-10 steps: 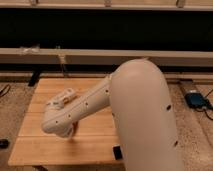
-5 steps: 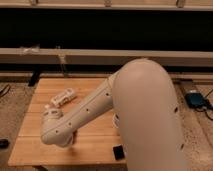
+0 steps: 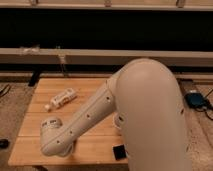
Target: Drag the pepper across the table
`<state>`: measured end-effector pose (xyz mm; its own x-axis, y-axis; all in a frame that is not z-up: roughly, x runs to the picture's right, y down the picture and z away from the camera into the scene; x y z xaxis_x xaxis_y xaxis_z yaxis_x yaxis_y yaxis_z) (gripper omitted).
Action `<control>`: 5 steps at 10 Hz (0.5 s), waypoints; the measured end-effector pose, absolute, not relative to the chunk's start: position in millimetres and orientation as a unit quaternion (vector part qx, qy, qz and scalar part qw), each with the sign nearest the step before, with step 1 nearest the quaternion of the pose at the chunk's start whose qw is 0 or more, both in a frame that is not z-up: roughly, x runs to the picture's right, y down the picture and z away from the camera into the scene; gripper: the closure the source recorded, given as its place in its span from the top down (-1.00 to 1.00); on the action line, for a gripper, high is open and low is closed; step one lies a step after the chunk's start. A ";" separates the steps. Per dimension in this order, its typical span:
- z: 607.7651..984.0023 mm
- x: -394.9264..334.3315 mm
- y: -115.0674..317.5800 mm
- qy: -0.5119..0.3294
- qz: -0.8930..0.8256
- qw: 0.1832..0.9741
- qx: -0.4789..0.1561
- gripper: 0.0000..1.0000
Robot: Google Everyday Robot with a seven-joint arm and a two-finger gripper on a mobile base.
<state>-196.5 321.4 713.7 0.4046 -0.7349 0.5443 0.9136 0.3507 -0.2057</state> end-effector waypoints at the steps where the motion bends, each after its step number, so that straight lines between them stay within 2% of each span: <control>1: 711.4 -195.6 325.2 -0.183 -0.514 0.801 -0.246 0.51; 2: 708.7 -194.0 329.9 -0.183 -0.513 0.801 -0.247 0.59; 5: 703.4 -192.5 336.2 -0.186 -0.508 0.804 -0.249 0.60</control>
